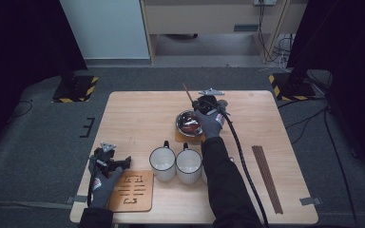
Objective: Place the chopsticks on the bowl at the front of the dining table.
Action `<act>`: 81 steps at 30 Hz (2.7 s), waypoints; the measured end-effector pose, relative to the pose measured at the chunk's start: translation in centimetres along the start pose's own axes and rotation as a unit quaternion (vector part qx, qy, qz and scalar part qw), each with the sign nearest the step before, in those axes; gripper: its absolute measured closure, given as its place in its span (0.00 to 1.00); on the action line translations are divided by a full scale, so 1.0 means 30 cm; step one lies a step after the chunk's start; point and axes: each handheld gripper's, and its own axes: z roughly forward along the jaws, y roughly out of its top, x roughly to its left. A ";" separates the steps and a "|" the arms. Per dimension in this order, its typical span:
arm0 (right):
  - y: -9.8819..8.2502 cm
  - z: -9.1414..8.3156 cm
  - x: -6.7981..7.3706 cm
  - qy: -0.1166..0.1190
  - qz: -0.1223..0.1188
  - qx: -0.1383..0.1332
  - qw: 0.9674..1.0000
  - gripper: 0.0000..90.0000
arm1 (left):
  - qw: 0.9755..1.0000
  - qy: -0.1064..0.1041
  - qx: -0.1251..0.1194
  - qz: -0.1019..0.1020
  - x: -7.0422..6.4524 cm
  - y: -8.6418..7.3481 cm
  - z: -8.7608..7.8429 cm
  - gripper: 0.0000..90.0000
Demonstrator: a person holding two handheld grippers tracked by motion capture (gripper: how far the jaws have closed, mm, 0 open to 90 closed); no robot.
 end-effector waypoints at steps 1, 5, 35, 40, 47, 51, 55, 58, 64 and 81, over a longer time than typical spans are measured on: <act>-0.005 0.004 0.001 0.000 0.000 0.003 1.000 0.94 | 1.000 0.000 0.000 0.000 0.000 0.000 0.000 0.00; -0.022 0.019 0.005 0.002 -0.002 0.014 1.000 0.94 | 1.000 0.000 0.000 0.000 0.000 0.000 0.000 0.00; -0.108 0.098 0.007 0.000 0.004 0.075 0.997 0.94 | 1.000 0.000 0.000 0.000 0.000 0.000 0.000 0.00; -0.108 0.101 0.009 -0.004 0.001 0.083 0.997 0.94 | 1.000 0.000 0.000 0.000 0.000 0.000 0.000 0.00; -0.102 0.096 0.010 -0.003 -0.006 0.077 0.997 0.87 | 1.000 0.000 0.000 0.000 0.000 0.000 0.000 0.00; -0.091 0.082 0.006 -0.004 -0.007 0.071 0.997 0.83 | 1.000 0.000 0.000 0.000 0.000 0.000 0.000 0.00; -0.080 0.060 -0.005 -0.001 -0.006 0.061 0.998 0.76 | 1.000 0.000 0.000 0.000 0.000 0.000 0.000 0.00; -0.069 0.040 -0.015 0.004 -0.004 0.052 0.999 0.72 | 1.000 0.000 0.000 0.000 0.000 0.000 0.000 0.00; -0.055 -0.007 -0.030 0.006 -0.005 0.041 0.999 0.65 | 1.000 0.000 0.000 0.000 0.000 0.000 0.000 0.00; -0.002 -0.197 -0.087 0.004 -0.031 0.007 0.999 0.60 | 1.000 0.000 0.000 0.000 0.000 0.000 0.000 0.00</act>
